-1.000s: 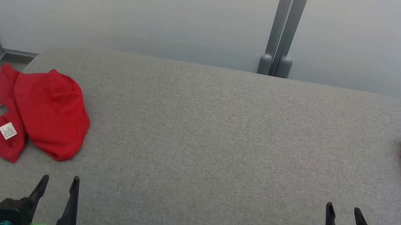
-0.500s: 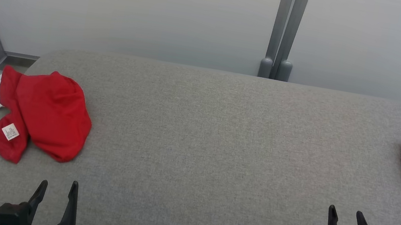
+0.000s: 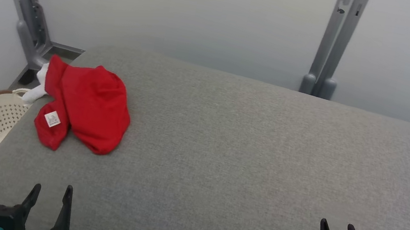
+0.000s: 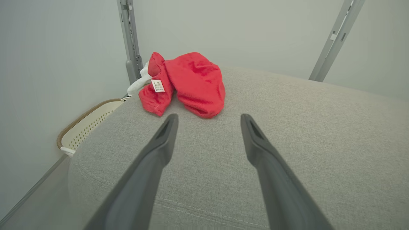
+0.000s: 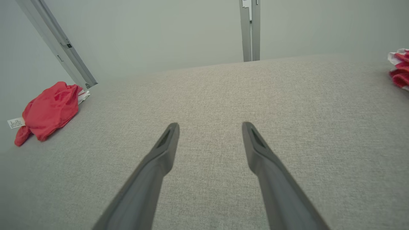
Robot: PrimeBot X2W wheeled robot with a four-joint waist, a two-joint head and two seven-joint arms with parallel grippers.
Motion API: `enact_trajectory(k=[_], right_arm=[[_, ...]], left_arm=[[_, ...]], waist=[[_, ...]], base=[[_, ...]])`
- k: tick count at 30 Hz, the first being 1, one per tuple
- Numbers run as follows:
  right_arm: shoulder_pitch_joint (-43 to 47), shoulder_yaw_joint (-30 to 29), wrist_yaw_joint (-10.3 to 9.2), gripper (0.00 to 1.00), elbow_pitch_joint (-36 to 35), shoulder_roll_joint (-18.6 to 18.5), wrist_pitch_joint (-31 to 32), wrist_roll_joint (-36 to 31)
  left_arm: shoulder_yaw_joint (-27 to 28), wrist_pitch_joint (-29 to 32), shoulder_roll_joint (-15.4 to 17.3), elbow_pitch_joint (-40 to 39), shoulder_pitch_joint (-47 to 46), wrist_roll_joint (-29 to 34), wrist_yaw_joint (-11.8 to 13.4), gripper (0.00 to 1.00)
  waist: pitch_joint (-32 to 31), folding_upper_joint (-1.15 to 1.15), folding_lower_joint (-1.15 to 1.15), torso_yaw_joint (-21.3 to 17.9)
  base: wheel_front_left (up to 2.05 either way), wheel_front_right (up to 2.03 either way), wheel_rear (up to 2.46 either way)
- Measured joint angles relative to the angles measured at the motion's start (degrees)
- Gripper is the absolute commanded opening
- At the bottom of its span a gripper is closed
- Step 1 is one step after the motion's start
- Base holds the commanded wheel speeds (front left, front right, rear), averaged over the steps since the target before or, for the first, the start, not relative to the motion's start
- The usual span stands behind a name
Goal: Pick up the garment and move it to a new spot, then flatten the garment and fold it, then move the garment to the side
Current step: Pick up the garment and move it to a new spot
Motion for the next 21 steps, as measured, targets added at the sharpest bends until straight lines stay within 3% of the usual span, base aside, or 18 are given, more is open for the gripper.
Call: enact_trajectory(k=[13, 21], right_arm=[[-1.2, 4.0, 0.00, 1.00, 2.7, 0.1, -2.0, 1.7], [-3.4, 6.3, 0.00, 1.00, 3.9, 0.1, -2.2, 1.7]], left_arm=[[1.1, 2.2, 2.7, -3.6, 2.2, -0.2, 1.6, 1.00], [2.1, 1.5, 2.9, -5.3, 3.5, -0.7, 2.7, 1.00]], waist=[[-0.6, 0.00, 0.00, 10.6], [0.8, 0.00, 0.00, 14.3]], base=[[0.00, 0.00, 0.00], [0.00, 0.00, 0.00]])
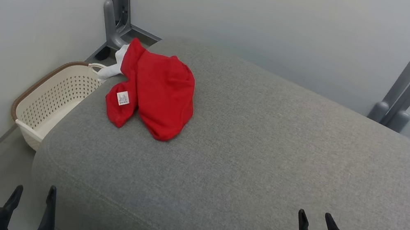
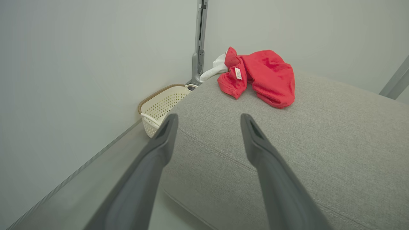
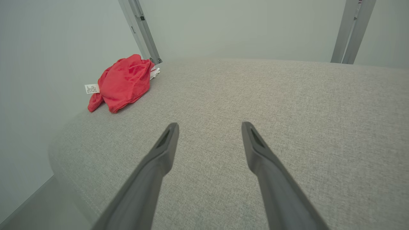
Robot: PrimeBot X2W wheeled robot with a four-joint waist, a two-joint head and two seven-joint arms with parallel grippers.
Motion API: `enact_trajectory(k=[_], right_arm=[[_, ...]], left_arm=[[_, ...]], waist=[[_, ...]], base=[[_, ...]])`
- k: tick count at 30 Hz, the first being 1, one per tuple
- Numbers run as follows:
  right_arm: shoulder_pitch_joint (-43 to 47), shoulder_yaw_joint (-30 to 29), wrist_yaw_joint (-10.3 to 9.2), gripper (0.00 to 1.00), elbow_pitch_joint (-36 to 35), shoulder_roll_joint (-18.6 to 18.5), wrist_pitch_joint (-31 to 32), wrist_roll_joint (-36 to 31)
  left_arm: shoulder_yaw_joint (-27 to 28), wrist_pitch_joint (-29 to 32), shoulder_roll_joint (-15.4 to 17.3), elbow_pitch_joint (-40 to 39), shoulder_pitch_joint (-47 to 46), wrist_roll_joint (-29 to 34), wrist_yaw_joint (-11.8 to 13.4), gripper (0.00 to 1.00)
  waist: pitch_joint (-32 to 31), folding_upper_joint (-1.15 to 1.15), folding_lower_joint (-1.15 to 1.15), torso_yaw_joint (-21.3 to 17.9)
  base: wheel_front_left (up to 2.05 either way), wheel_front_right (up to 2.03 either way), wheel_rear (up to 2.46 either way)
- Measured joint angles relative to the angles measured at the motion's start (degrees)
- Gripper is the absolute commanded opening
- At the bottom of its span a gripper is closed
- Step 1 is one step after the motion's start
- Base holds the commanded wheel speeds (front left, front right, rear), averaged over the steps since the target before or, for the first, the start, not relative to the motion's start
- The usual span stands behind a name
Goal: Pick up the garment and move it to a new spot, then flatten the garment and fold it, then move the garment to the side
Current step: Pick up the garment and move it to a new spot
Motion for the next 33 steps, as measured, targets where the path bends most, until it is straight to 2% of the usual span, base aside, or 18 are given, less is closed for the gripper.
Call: enact_trajectory(k=[9, 12, 15, 19, 22, 26, 30, 31, 33], right_arm=[[-0.4, 0.4, 0.00, 1.00, 0.4, 0.0, -0.5, -0.2], [-0.2, 0.4, 0.00, 1.00, 0.3, 0.0, -0.5, -0.5], [0.4, -0.1, 0.00, 1.00, -0.3, 0.0, -0.4, -1.1], [1.5, -1.0, 0.00, 1.00, -2.3, 0.0, 0.9, -2.6], [1.9, -0.8, 0.00, 1.00, -5.3, 0.0, 3.0, -4.6], [1.6, -0.7, 0.00, 1.00, -10.1, -0.2, 6.4, -7.2], [1.6, 0.2, 0.00, 1.00, -15.2, -1.8, 9.5, -8.2], [1.7, 1.0, 0.00, 1.00, -18.7, -3.3, 11.5, -8.2], [1.9, 1.6, 0.00, 1.00, -20.9, -4.3, 12.6, -8.2]], left_arm=[[-0.8, 0.5, 0.5, -0.6, 0.2, 0.0, -0.2, 1.00], [-1.4, 2.4, 0.4, 0.1, -2.3, 0.0, -0.5, 1.00], [-2.7, 5.9, 0.2, 2.3, -7.1, -0.3, -1.8, 1.00], [-5.2, 12.5, -1.2, 7.9, -15.6, -1.6, -4.2, 1.00], [-6.4, 17.0, -1.9, 13.6, -21.9, -1.9, -4.8, 1.00], [-7.4, 19.5, -4.0, 20.3, -30.0, -1.9, -6.1, 1.00], [-7.4, 21.3, -5.4, 26.7, -36.6, -2.7, -7.2, 1.00], [-7.0, 22.0, -5.8, 30.7, -41.6, -3.2, -8.3, 1.00], [-6.7, 22.4, -5.9, 33.1, -44.5, -3.5, -8.8, 1.00]], waist=[[1.0, 0.00, 0.00, 0.9], [1.1, 0.00, 0.00, 0.9], [1.4, 0.00, 0.00, 1.0], [2.0, 0.00, 0.00, 1.1], [2.8, 0.00, 0.00, 1.0], [4.6, 0.00, 0.00, 0.2], [7.0, 0.00, 0.00, -1.6], [9.3, 0.00, 0.00, -3.5], [10.9, 0.00, 0.00, -4.9]], base=[[0.00, 0.00, 0.00], [0.00, 0.00, 0.00], [0.00, 0.00, 0.00], [0.00, 0.00, 0.00], [0.00, 0.00, 0.00], [0.00, 0.00, 0.00], [0.00, 0.00, 0.00], [0.00, 0.00, 0.00], [0.00, 0.00, 0.00]])
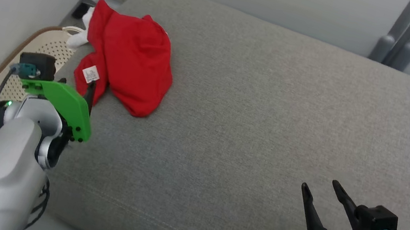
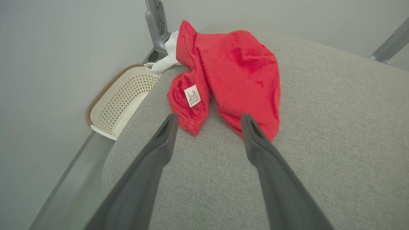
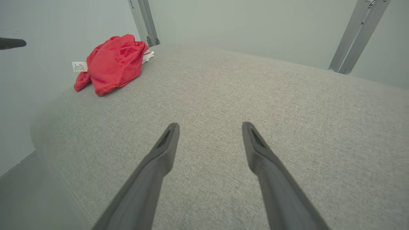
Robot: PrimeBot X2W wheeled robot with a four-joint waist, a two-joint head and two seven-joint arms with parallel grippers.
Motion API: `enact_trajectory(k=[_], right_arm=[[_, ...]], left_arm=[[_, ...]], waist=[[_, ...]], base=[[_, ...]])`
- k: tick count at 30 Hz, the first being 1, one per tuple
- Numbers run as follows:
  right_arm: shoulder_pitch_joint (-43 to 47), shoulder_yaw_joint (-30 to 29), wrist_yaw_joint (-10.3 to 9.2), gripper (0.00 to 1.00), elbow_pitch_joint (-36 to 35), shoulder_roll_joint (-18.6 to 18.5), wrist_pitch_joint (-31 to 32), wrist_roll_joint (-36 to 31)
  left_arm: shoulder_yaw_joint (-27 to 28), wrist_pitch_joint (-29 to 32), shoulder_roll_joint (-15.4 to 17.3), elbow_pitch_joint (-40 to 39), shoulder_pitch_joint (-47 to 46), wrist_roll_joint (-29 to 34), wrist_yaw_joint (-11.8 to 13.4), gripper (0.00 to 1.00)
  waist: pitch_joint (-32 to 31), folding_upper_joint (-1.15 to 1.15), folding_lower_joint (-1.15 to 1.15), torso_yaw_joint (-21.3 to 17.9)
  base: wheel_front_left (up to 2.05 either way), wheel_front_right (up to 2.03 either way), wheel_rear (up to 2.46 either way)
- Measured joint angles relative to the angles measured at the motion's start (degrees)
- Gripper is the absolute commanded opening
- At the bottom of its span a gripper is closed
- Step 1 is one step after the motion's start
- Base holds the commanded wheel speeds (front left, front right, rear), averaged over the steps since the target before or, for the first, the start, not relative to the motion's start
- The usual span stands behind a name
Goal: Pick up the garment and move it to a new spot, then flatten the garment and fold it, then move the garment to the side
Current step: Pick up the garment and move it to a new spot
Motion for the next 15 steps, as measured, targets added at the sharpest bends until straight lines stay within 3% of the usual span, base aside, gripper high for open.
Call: enact_trajectory(k=[10, 15], right_arm=[[-0.8, 0.6, 0.00, 1.00, -9.3, -3.2, 2.7, 0.3], [-1.1, 0.3, 0.00, 1.00, -10.9, -3.7, 3.2, 0.3]], left_arm=[[1.2, 1.5, 0.8, 10.1, -12.0, -0.4, -0.3, 1.00], [0.6, 2.3, 1.5, 14.1, -14.5, 0.5, 1.9, 1.00]], waist=[[9.4, 0.00, 0.00, -5.7], [12.9, 0.00, 0.00, -7.5]], base=[[0.00, 0.00, 0.00], [0.00, 0.00, 0.00]])
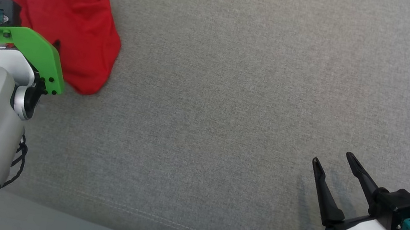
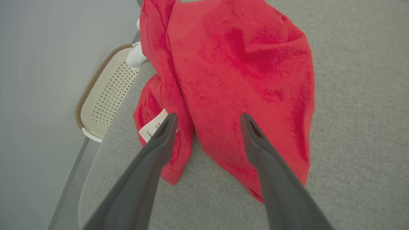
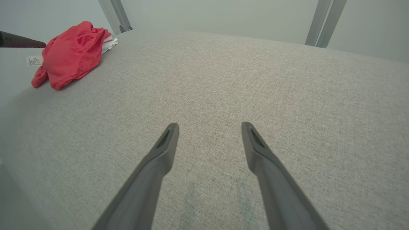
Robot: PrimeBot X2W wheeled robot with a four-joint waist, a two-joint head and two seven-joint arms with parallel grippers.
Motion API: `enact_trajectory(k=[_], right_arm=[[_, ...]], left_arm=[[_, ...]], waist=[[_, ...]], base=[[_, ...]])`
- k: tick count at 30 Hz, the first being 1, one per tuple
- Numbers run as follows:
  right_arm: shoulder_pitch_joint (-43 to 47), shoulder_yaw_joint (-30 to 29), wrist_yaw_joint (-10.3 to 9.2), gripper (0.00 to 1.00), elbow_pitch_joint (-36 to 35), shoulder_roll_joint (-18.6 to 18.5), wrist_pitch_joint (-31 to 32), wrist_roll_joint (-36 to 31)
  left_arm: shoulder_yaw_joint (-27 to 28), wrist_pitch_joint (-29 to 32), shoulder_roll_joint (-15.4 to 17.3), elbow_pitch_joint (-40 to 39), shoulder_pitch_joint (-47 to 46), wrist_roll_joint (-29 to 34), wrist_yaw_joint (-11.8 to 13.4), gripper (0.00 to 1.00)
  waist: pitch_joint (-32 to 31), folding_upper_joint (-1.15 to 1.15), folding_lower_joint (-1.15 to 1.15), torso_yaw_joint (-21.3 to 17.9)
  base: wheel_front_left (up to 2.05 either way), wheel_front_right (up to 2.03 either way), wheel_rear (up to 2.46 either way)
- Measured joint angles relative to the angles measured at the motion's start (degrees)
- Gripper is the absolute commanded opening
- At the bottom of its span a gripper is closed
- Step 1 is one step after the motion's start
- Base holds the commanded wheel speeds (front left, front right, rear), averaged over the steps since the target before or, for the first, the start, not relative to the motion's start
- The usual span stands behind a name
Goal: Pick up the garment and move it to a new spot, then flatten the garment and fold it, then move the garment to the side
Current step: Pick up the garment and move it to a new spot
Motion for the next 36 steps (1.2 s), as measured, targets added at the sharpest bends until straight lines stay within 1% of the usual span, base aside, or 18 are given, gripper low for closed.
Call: enact_trajectory(k=[5, 9, 10, 11, 12, 13, 17, 22, 26, 30, 33, 36], right_arm=[[0.0, -0.7, 0.00, 1.00, -1.4, -0.4, 0.3, 0.0], [0.2, -1.1, 0.00, 1.00, -1.8, -0.4, 0.4, -0.1], [0.2, -1.1, 0.00, 1.00, -1.9, -0.3, 0.4, -0.1], [0.2, -1.1, 0.00, 1.00, -1.9, -0.3, 0.5, -0.1], [0.2, -1.1, 0.00, 1.00, -1.9, -0.3, 0.5, -0.1], [0.2, -1.1, 0.00, 1.00, -1.9, -0.3, 0.5, -0.1], [-0.1, -1.1, 0.00, 1.00, -1.6, -0.1, 0.3, -0.1], [-0.7, 0.4, 0.00, 1.00, 0.4, 0.8, -0.5, 0.0], [-1.2, 1.1, 0.00, 1.00, 2.1, 1.7, -1.5, 0.3], [-2.2, 1.8, 0.00, 1.00, 4.2, 3.0, -2.7, 0.5], [-2.5, 2.5, 0.00, 1.00, 5.8, 4.0, -3.8, 0.9], [-2.6, 3.1, 0.00, 1.00, 7.7, 4.8, -4.9, 1.1]], left_arm=[[-0.2, 1.2, 0.6, 3.7, -2.3, 0.5, 1.7, 1.00], [-0.3, 1.5, 0.4, 6.2, -2.9, 0.5, 3.3, 1.00], [-0.2, 1.4, 0.3, 6.7, -3.0, 0.4, 3.4, 0.96], [-0.2, 1.1, 0.2, 7.0, -3.1, 0.4, 3.4, 0.47], [-0.2, 0.6, 0.2, 7.3, -3.2, 0.4, 3.4, 0.13], [-0.3, 0.2, 0.0, 7.5, -3.4, 0.4, 3.4, 0.00], [-0.5, -3.7, -1.0, 7.5, -3.9, 0.5, 2.8, 0.00], [-0.7, -9.8, -1.4, 7.0, -4.9, 0.7, 2.6, 0.00], [-1.7, -13.0, -2.0, 6.0, -6.4, 1.5, 1.0, 0.00], [-3.2, -15.0, -2.3, 4.4, -8.9, 2.7, -0.8, 0.00], [-4.7, -15.5, -2.4, 3.1, -10.7, 4.0, -1.5, 0.00], [-6.2, -15.9, -3.4, 1.2, -12.4, 4.9, -2.4, 0.00]], waist=[[3.6, 0.00, 0.00, -1.9], [5.6, 0.00, 0.00, -3.1], [6.0, 0.00, 0.00, -3.3], [6.3, 0.00, 0.00, -3.6], [6.6, 0.00, 0.00, -3.7], [6.8, 0.00, 0.00, -3.8], [7.0, 0.00, 0.00, -3.8], [5.2, 0.00, 0.00, -3.7], [3.1, 0.00, 0.00, -4.0], [1.1, 0.00, 0.00, -5.0], [-0.4, 0.00, -0.01, -6.3], [-1.7, 0.00, -0.01, -8.0]], base=[[0.00, 0.00, 0.00], [0.00, 0.00, 0.00], [0.00, 0.00, 0.00], [0.00, 0.00, 0.00], [0.00, 0.00, 0.00], [0.00, 0.00, 0.00], [0.00, 0.00, 0.00], [0.00, 0.00, 0.00], [0.00, 0.00, 0.00], [0.00, 0.00, 0.00], [0.00, 0.00, 0.00], [0.00, 0.00, 0.00]])
